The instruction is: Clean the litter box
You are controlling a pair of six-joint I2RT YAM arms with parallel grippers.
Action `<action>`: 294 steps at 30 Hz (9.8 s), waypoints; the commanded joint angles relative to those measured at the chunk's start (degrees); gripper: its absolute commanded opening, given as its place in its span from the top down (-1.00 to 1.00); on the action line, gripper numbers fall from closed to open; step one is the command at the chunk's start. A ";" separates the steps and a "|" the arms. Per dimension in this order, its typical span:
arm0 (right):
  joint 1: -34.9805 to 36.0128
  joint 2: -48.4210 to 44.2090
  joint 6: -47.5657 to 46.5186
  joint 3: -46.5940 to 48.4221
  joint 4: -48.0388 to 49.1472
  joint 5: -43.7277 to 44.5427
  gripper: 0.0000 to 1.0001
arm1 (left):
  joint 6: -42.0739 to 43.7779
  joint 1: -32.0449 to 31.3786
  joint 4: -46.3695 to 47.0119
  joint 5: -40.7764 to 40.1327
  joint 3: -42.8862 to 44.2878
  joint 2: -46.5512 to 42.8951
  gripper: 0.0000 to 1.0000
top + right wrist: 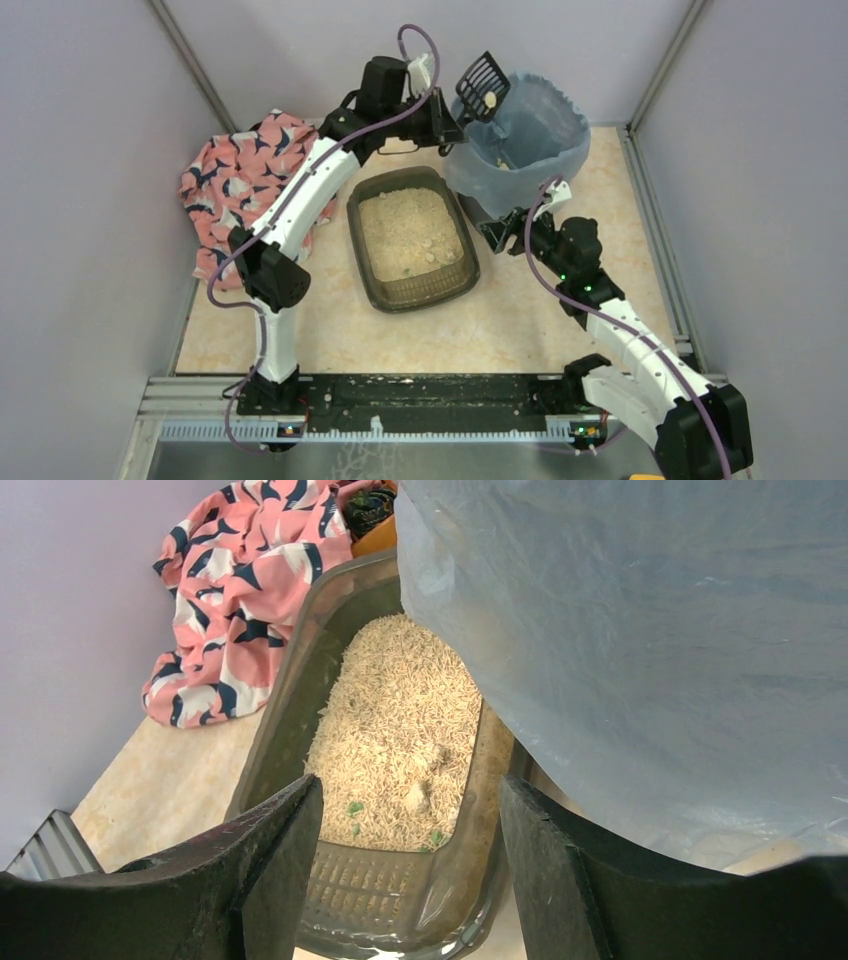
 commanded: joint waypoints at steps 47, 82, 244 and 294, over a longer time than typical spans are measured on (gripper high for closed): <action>-0.13 0.91 -1.00 1.51 2.86 -1.50 -0.31 | 14.60 -4.08 11.52 -11.95 -25.92 -31.63 1.00; 5.01 4.73 -9.93 20.83 -7.43 -28.69 -0.68 | -1.91 4.80 28.07 31.71 -84.08 -66.52 1.00; 9.37 6.62 -6.15 15.40 3.91 -12.97 -0.11 | -0.36 20.04 14.24 4.06 -71.87 -55.77 1.00; 7.08 6.63 -6.97 10.18 7.47 -10.40 -0.11 | 9.22 14.78 -2.14 -6.69 -56.99 -29.99 1.00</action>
